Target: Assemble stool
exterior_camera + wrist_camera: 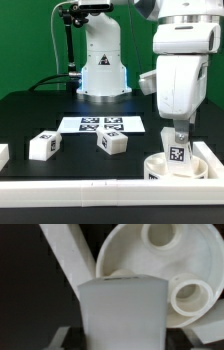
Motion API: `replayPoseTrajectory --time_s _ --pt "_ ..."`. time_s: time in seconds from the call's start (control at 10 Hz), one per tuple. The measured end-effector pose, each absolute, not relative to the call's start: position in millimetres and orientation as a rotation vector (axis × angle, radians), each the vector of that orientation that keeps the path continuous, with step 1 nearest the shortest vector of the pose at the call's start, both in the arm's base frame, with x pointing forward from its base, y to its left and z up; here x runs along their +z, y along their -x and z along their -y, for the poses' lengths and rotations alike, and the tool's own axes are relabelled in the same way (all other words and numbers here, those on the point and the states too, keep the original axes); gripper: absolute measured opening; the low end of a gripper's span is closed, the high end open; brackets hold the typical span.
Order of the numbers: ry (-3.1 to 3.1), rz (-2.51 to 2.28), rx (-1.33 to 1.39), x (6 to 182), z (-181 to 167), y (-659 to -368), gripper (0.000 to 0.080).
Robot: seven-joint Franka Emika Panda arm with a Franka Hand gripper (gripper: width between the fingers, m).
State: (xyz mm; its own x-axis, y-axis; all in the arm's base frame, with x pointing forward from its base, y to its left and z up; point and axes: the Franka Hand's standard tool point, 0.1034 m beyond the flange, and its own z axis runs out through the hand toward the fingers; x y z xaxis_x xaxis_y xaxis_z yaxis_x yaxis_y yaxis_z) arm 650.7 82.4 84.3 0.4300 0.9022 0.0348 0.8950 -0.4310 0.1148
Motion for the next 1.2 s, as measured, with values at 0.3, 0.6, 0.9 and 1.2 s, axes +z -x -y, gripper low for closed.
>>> replayPoseTrajectory --time_s 0.3,0.6,0.9,1.2 --pt "-2.791 -1.288 0.152 83.9 -80.9 -650.6 0.0336" --pt "-2.971 -0.859 0.146 83.4 -77.5 -651.4 0.0337" --pt "-3.071 -0.447 0.180 82.7 -76.7 -652.9 0.0338" --pt "-3.102 -0.237 0.199 82.7 -76.9 -653.9 0.0338"
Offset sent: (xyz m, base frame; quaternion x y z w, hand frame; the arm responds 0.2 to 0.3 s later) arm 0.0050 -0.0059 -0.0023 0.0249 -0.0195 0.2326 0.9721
